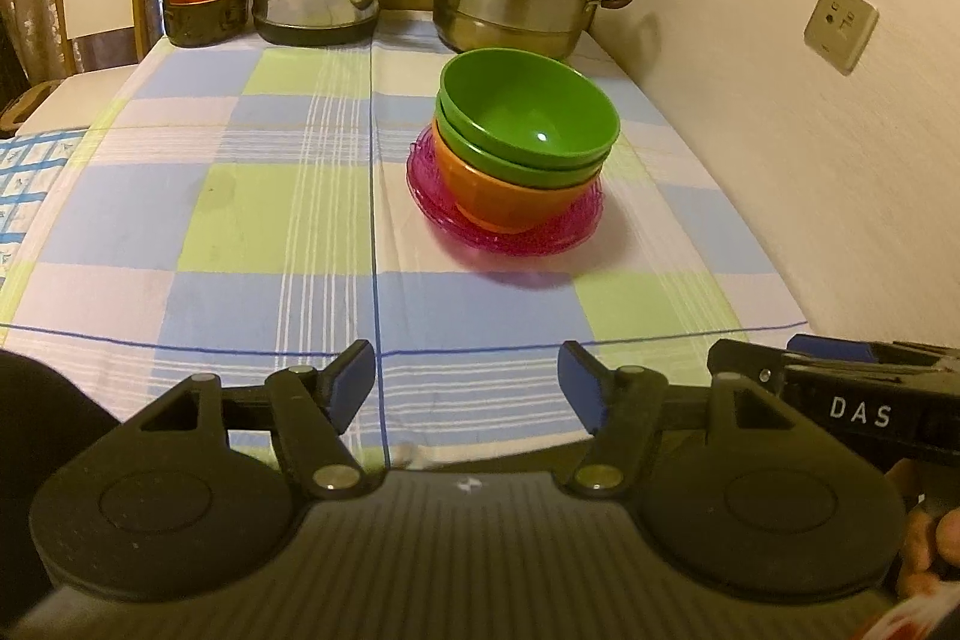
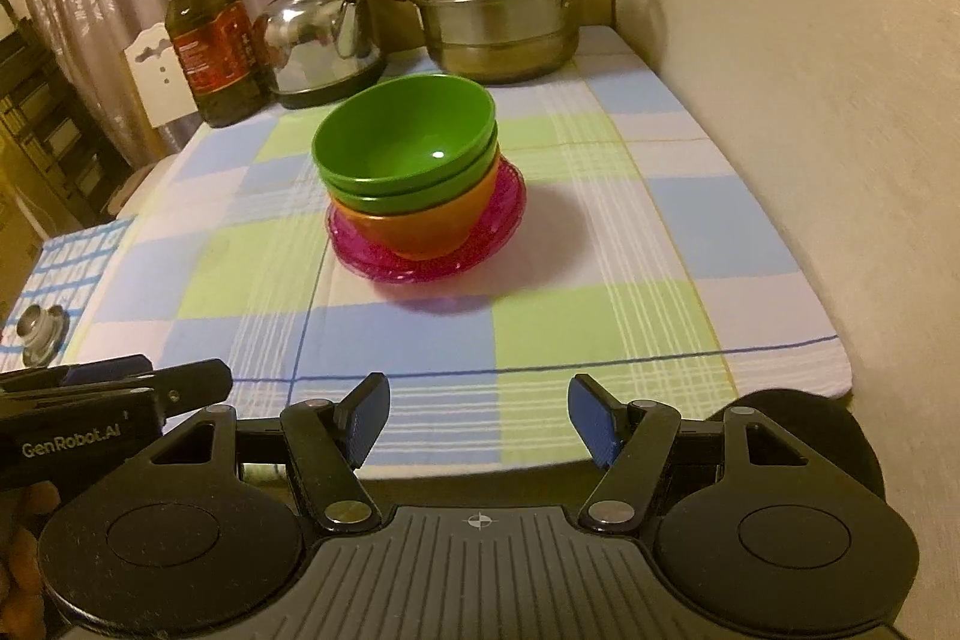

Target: Organize plates and bowls

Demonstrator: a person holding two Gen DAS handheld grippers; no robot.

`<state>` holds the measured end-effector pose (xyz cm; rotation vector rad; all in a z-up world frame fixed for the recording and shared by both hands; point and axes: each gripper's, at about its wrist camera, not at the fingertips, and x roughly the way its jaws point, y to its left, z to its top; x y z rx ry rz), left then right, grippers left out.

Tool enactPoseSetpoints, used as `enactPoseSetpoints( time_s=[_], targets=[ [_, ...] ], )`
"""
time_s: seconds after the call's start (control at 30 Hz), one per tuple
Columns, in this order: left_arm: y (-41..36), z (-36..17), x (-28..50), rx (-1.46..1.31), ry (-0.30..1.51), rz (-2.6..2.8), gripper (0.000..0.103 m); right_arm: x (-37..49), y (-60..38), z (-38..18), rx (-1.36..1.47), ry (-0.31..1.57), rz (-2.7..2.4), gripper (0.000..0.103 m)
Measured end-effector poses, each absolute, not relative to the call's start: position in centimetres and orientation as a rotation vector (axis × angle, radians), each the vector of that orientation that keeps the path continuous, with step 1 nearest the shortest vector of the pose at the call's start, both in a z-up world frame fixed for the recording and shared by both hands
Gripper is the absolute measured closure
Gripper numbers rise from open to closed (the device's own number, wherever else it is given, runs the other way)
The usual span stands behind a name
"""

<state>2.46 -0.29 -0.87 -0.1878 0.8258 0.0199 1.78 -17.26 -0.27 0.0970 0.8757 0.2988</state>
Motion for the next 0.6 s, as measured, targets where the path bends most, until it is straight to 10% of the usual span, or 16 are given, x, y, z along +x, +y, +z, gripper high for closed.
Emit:
enactPoseSetpoints(
  time_s=[0.6],
  targets=[
    [-1.1,-0.3,0.3,-0.157,0.788,0.043,0.037,0.2,-17.2,0.4,0.097,0.849,0.304,0.037]
  ],
)
